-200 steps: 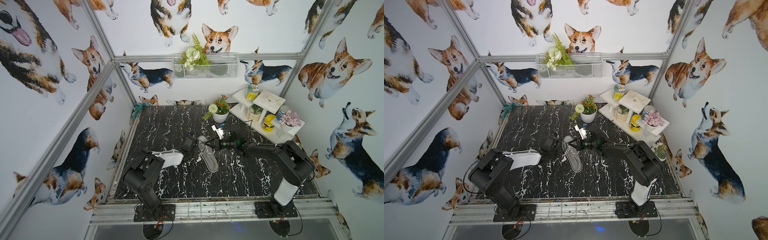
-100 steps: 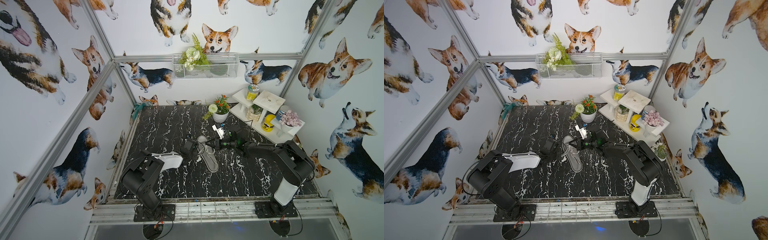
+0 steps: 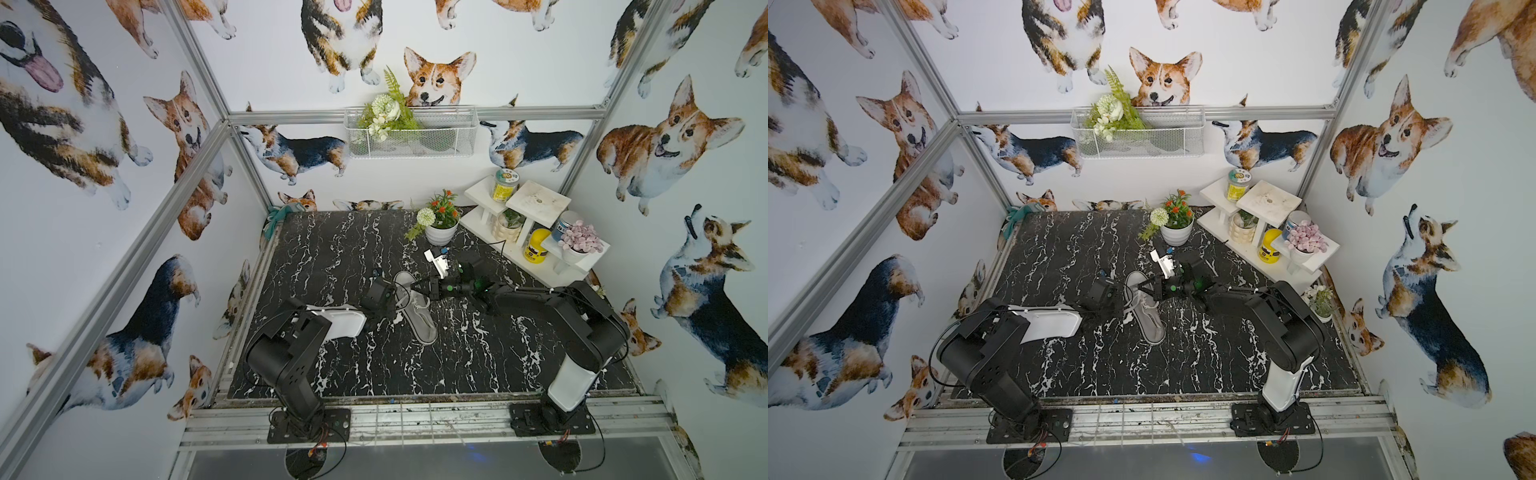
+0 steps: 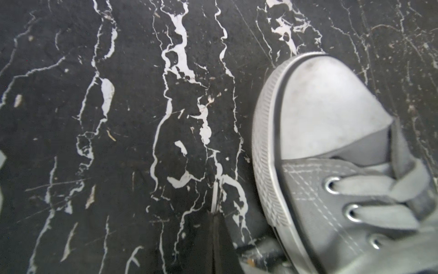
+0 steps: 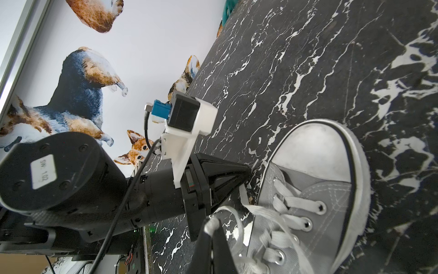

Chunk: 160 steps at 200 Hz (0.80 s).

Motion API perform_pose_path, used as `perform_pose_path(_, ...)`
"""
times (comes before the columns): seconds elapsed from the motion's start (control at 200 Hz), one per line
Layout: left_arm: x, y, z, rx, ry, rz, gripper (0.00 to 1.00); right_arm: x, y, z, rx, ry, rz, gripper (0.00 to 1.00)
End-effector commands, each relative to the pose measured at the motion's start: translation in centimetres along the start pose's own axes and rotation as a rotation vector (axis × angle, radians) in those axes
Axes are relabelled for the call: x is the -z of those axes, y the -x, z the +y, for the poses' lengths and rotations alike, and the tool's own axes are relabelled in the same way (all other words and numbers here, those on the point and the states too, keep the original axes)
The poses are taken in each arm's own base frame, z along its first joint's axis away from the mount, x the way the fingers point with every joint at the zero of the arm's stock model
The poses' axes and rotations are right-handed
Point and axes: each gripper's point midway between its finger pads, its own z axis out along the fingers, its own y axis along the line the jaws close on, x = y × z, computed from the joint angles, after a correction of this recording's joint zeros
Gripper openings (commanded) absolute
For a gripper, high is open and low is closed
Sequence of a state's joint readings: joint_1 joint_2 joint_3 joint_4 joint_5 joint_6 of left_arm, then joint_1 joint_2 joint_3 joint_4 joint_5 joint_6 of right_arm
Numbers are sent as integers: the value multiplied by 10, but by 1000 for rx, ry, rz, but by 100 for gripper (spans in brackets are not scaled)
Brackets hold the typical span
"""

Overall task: Tie the shoes
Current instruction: Wrap the shoelace around the shoelace.

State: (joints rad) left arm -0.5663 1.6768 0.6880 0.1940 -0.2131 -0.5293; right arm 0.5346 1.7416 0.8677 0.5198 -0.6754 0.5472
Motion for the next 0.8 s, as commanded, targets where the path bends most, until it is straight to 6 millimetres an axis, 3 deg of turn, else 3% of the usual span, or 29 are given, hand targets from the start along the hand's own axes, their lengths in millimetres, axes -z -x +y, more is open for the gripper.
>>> perform_pose_path(0.0, 12, 11, -5, 9, -25, -17, 0, 2, 7, -2, -3, -34, -18, 0)
perform_pose_path(0.21, 54, 40, -19, 52, -131, -125, 0, 1, 6, -11, -28, -80, -13, 0)
perform_pose_path(0.41, 91, 45, -35, 57, -264, -163, 0, -2, 12, -12, -57, -93, -10, 0)
perform_pose_path(0.626, 145, 65, -47, 65, -395, -285, 0, -5, 9, -18, -86, -112, 9, 0)
perform_pose_path(0.796, 155, 59, -52, 51, -429, -278, 0, -7, 15, -14, -96, -95, 3, 0)
